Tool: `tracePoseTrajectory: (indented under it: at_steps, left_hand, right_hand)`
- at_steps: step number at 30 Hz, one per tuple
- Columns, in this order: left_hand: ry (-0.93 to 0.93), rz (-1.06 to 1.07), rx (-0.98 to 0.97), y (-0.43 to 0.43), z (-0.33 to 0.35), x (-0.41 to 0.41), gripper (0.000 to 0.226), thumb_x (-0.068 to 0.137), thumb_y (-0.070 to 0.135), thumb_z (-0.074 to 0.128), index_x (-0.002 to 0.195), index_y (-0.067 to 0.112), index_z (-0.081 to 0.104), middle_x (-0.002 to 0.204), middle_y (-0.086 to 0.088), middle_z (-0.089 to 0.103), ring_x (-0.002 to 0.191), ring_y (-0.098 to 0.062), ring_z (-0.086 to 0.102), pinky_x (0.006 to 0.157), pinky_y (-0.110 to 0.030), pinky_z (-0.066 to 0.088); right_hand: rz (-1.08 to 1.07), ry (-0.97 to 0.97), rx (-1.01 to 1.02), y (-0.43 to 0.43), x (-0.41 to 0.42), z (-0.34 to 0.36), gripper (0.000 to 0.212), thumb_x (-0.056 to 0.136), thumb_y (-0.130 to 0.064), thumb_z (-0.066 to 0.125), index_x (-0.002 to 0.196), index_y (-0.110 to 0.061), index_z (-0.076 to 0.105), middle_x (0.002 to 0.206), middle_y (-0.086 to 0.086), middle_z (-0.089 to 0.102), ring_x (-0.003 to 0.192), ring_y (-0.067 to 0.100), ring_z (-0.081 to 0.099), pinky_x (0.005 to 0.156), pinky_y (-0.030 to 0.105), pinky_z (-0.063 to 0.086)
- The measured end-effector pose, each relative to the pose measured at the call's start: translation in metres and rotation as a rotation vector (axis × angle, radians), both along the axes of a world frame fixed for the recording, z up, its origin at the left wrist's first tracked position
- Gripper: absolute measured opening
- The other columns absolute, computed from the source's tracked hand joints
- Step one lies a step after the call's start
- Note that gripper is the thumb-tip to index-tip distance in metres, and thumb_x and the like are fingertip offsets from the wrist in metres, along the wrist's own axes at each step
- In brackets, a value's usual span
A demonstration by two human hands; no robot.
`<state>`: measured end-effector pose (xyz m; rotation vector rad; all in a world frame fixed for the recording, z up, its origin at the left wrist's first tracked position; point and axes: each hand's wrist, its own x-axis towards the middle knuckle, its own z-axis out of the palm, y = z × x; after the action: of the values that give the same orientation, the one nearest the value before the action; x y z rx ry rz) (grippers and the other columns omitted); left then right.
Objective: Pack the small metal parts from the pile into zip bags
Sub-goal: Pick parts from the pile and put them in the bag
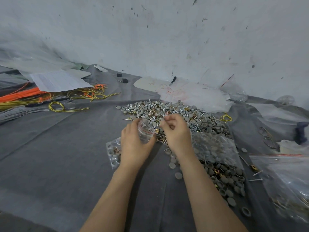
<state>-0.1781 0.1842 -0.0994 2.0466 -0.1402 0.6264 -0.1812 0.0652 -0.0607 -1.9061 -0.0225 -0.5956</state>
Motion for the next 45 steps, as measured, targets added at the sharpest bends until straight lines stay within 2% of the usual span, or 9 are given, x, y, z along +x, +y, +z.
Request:
tracePoseTrajectory:
  at_steps: [4, 8, 10, 17, 23, 30, 35, 40, 45]
  left_hand:
    - [-0.021, -0.016, -0.009, 0.001, -0.001, 0.001, 0.067, 0.078, 0.023, 0.075, 0.136, 0.01, 0.044, 0.13, -0.007, 0.053, 0.124, -0.023, 0.041, 0.103, -0.033, 0.032]
    - [-0.038, 0.082, -0.282, 0.004, 0.006, 0.001, 0.056, 0.082, 0.03, 0.071, 0.13, 0.016, 0.047, 0.118, 0.003, 0.056, 0.116, -0.015, 0.049, 0.1, -0.032, 0.038]
    - [-0.026, 0.113, -0.408, 0.006, 0.009, 0.001, 0.053, 0.083, 0.032, 0.069, 0.129, 0.021, 0.047, 0.116, 0.007, 0.055, 0.113, -0.01, 0.05, 0.098, -0.029, 0.038]
    - [-0.04, 0.108, -0.426, 0.006, 0.009, 0.001, 0.054, 0.084, 0.031, 0.068, 0.132, 0.018, 0.045, 0.122, 0.002, 0.055, 0.116, -0.01, 0.049, 0.101, -0.027, 0.036]
    - [-0.056, 0.098, -0.362, 0.005, 0.009, 0.0, 0.056, 0.083, 0.028, 0.069, 0.132, 0.015, 0.044, 0.12, 0.003, 0.055, 0.12, -0.015, 0.047, 0.102, -0.03, 0.036]
    - [-0.07, 0.029, -0.066, 0.0, 0.004, -0.003, 0.062, 0.08, 0.024, 0.074, 0.133, 0.009, 0.046, 0.126, -0.007, 0.055, 0.122, -0.022, 0.041, 0.099, -0.025, 0.029]
    - [-0.067, -0.01, 0.008, -0.001, 0.002, -0.002, 0.066, 0.078, 0.02, 0.075, 0.136, 0.008, 0.045, 0.13, -0.008, 0.053, 0.123, -0.025, 0.042, 0.102, -0.031, 0.031]
    - [-0.067, 0.08, -0.212, 0.002, 0.007, -0.002, 0.061, 0.081, 0.029, 0.072, 0.133, 0.012, 0.045, 0.125, -0.004, 0.055, 0.121, -0.02, 0.046, 0.098, -0.026, 0.033]
    - [-0.069, 0.071, -0.209, 0.001, 0.009, -0.003, 0.062, 0.081, 0.027, 0.071, 0.135, 0.011, 0.044, 0.127, -0.005, 0.054, 0.122, -0.02, 0.045, 0.099, -0.026, 0.033]
  right_hand:
    - [0.247, 0.064, -0.06, 0.012, 0.001, 0.012, 0.011, 0.091, -0.008, 0.059, 0.09, -0.018, 0.064, 0.085, -0.007, 0.066, 0.082, 0.002, 0.063, 0.081, 0.016, 0.05]
    - [0.03, 0.031, -0.037, 0.008, 0.002, 0.003, 0.015, 0.094, -0.007, 0.055, 0.101, -0.01, 0.067, 0.094, 0.0, 0.067, 0.092, 0.014, 0.064, 0.083, 0.019, 0.05]
    - [-0.021, 0.096, -0.255, 0.01, 0.0, -0.006, 0.014, 0.092, -0.012, 0.059, 0.102, -0.011, 0.069, 0.095, 0.001, 0.069, 0.088, 0.014, 0.064, 0.076, 0.015, 0.048]
    - [0.001, 0.401, -0.888, 0.046, -0.001, -0.022, 0.03, 0.093, -0.022, 0.05, 0.121, -0.02, 0.059, 0.126, 0.008, 0.051, 0.124, 0.03, 0.039, 0.104, 0.043, 0.027]
    - [0.017, 0.4, -0.782, 0.045, 0.002, -0.02, 0.026, 0.089, -0.011, 0.053, 0.113, -0.018, 0.057, 0.116, 0.007, 0.061, 0.118, 0.029, 0.049, 0.101, 0.043, 0.034]
    - [-0.028, 0.093, 0.077, 0.006, 0.004, 0.006, 0.006, 0.088, -0.011, 0.065, 0.088, -0.013, 0.059, 0.079, -0.005, 0.059, 0.076, 0.011, 0.057, 0.061, 0.004, 0.04]
    - [0.226, 0.138, -0.13, 0.011, 0.003, 0.024, 0.01, 0.09, -0.01, 0.061, 0.095, -0.014, 0.069, 0.087, -0.009, 0.065, 0.077, 0.0, 0.058, 0.069, 0.004, 0.044]
    - [-0.017, 0.098, -0.249, -0.002, -0.003, 0.009, 0.019, 0.094, -0.016, 0.057, 0.107, -0.011, 0.069, 0.102, -0.001, 0.068, 0.084, 0.004, 0.057, 0.068, 0.004, 0.04]
    - [0.158, 0.367, -0.742, 0.02, -0.01, -0.021, 0.021, 0.091, -0.018, 0.055, 0.105, -0.014, 0.068, 0.106, 0.012, 0.06, 0.098, 0.031, 0.058, 0.088, 0.039, 0.048]
